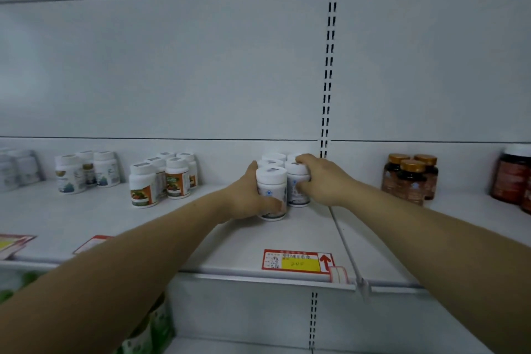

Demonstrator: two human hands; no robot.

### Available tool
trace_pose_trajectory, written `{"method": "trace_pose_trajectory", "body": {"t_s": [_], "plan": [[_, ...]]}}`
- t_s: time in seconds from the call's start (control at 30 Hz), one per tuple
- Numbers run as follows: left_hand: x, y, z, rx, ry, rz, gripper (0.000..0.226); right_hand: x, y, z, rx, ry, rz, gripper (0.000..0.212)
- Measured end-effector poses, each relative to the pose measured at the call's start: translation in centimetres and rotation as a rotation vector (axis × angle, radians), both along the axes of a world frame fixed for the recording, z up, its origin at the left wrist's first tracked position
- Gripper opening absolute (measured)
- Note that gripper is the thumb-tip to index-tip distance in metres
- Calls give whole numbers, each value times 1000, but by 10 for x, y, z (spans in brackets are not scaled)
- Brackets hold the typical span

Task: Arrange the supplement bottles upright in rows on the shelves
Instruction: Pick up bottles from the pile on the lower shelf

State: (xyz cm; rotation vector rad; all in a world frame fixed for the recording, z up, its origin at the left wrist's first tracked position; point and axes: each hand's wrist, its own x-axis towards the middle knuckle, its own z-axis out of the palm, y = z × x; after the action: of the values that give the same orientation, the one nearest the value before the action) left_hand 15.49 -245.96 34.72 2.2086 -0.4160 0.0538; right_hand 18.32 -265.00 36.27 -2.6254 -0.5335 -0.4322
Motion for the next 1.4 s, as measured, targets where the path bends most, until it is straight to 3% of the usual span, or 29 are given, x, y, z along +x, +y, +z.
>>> {"method": "trace_pose_trajectory", "body": {"t_s": [0.6, 1.13, 1.4], "plan": [[12, 7, -2, 30, 31, -75, 91, 2, -7, 0, 53, 65, -43, 62], [8, -2, -2, 66, 7, -12, 94, 0, -5, -7, 31, 51, -16, 66], [-13, 7, 24, 173, -2, 84, 92, -11, -24, 16, -2, 40, -69, 79]]}}
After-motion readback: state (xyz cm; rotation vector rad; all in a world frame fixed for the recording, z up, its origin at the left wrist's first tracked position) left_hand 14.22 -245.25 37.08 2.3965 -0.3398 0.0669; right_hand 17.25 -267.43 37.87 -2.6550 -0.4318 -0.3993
